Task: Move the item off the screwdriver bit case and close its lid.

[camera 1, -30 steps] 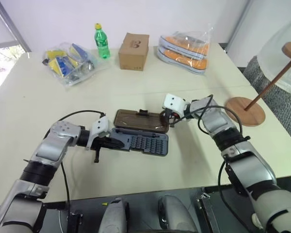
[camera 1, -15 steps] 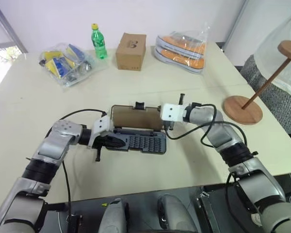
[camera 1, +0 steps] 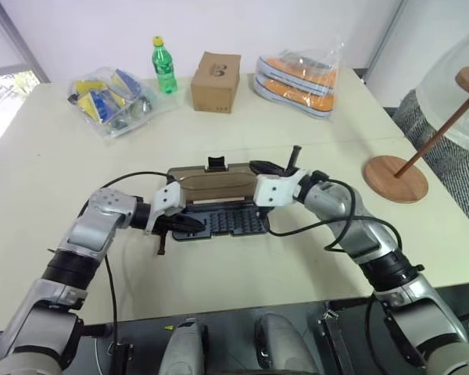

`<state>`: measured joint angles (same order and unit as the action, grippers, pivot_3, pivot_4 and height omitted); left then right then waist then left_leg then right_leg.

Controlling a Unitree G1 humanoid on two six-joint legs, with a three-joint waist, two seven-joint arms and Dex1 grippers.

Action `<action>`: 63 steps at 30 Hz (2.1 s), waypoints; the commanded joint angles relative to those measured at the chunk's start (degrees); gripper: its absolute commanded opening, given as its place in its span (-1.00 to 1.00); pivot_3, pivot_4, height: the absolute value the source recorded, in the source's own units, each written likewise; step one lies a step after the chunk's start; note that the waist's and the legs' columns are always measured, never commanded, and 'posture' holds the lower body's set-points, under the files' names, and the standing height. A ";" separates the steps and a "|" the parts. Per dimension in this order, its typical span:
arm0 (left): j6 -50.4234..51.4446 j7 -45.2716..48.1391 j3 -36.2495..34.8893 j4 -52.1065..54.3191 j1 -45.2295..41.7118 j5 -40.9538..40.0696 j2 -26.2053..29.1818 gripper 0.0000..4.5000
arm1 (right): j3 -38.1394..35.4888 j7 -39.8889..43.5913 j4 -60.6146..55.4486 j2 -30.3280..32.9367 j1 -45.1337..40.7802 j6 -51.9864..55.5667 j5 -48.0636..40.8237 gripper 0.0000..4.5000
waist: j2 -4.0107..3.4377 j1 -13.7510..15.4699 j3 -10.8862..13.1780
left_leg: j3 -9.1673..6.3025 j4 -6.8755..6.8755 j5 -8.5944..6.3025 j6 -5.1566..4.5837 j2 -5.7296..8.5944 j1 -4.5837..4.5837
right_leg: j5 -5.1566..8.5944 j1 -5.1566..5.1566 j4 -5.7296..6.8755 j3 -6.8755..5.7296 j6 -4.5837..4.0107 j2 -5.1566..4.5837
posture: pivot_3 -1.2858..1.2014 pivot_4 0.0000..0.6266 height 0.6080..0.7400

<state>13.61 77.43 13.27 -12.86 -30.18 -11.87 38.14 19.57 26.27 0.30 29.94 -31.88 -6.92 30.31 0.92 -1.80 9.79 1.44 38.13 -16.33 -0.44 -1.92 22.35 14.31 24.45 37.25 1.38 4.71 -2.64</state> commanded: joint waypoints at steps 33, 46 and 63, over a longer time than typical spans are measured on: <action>8.70 2.71 -2.60 5.58 -3.22 -5.20 0.39 -1.00 | -2.41 3.71 -11.55 0.45 6.95 -0.26 0.12 -0.99 | 0.05 0.83 0.04 | -0.01 0.00 0.00 0.00 -0.01 0.04 | 0.01 0.05 -0.04 0.00 -0.01 0.05 | 0.03 -0.52 1.00; 23.21 -7.25 -16.60 2.75 -19.66 -18.85 -3.55 -1.00 | -2.42 4.45 -9.60 1.27 7.09 -2.40 -0.32 -0.99 | 0.08 0.66 0.06 | -0.03 0.02 0.00 0.00 0.00 0.07 | 0.01 0.06 -0.05 -0.01 0.01 0.04 | 0.03 -0.52 1.00; -24.85 -10.97 -4.47 -43.89 -21.12 10.64 -2.48 -1.00 | -2.37 4.57 -9.20 0.97 6.56 -2.62 -0.29 -0.99 | 0.11 0.88 0.08 | 0.03 -0.01 0.02 0.03 0.01 0.06 | 0.01 0.07 -0.08 -0.01 0.01 0.04 | 0.03 -0.52 1.00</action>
<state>-6.75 66.86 8.93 -55.60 -49.88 -2.74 35.18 17.19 30.76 -8.06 31.06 -24.67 -8.53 30.60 1.03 -0.92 9.87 1.46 38.12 -16.31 -0.41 -1.91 22.42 14.31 24.52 37.18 1.36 4.72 -2.59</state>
